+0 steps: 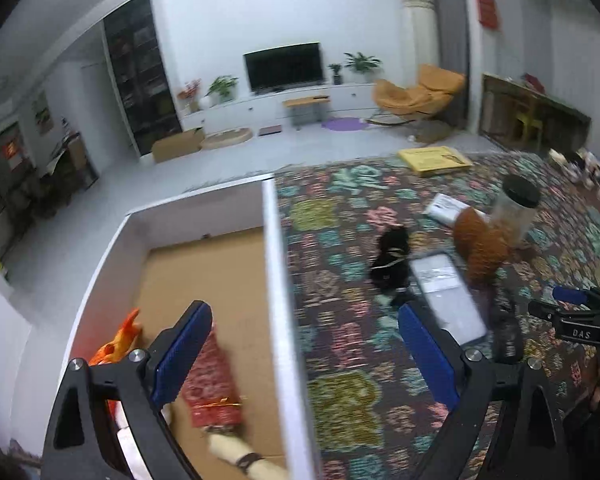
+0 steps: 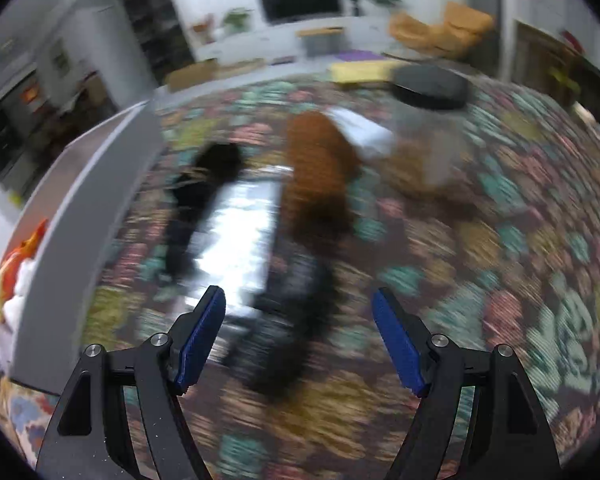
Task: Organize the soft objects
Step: 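Carry the fish plush and red bag into the white box and open both tools, then move both tools back over the remaining items on the rug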
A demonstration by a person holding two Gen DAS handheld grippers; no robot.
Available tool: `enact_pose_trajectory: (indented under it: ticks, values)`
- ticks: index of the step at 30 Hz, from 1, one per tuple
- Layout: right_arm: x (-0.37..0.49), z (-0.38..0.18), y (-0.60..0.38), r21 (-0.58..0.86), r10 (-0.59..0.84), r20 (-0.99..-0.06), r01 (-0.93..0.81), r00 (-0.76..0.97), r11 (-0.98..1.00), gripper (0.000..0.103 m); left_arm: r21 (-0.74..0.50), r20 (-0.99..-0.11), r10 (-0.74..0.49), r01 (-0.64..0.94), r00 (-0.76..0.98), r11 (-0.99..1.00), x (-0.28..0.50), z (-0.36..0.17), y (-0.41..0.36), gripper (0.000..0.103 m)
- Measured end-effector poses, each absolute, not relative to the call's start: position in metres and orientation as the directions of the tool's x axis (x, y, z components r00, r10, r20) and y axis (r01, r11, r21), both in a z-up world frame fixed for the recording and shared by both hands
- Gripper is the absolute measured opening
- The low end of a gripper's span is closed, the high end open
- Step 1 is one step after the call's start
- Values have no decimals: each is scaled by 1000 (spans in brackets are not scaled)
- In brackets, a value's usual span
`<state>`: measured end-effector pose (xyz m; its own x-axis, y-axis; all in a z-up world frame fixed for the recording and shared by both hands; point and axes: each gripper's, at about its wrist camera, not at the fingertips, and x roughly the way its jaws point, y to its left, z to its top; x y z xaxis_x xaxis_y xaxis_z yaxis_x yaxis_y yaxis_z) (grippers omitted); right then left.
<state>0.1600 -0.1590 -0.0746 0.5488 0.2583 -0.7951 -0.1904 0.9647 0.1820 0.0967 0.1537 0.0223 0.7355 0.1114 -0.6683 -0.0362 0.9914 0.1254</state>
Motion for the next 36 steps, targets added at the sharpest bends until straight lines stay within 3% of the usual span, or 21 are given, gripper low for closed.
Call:
enact_pose_trajectory:
  ticks: [9,13,18,21,28,36]
  values:
    - [153,-87,-199,183,208,-807,-102,552,978,79,140,-661,85,12,745,990,98,29,108,94]
    - [158,-100,-201,73,93,-815,-57,571,996,79,84,-675,28,39,737,996,95,23,94,95]
    - [171,-131,-212,-34,-58,-837,54,544,998,79,-38,-744,-114,128,658,991,82,-23,60,98]
    - [171,-142,-223,-11,-56,-825,84,563,996,83,-88,-808,-157,148,568,985,80,-75,44,98]
    - [169,-146,-231,9,-46,-794,87,606,996,90,-76,-858,-106,80,502,994,99,-141,46,98]
    - [171,-148,-231,10,-45,-794,87,606,996,93,-6,-841,-50,84,538,996,120,-156,42,99]
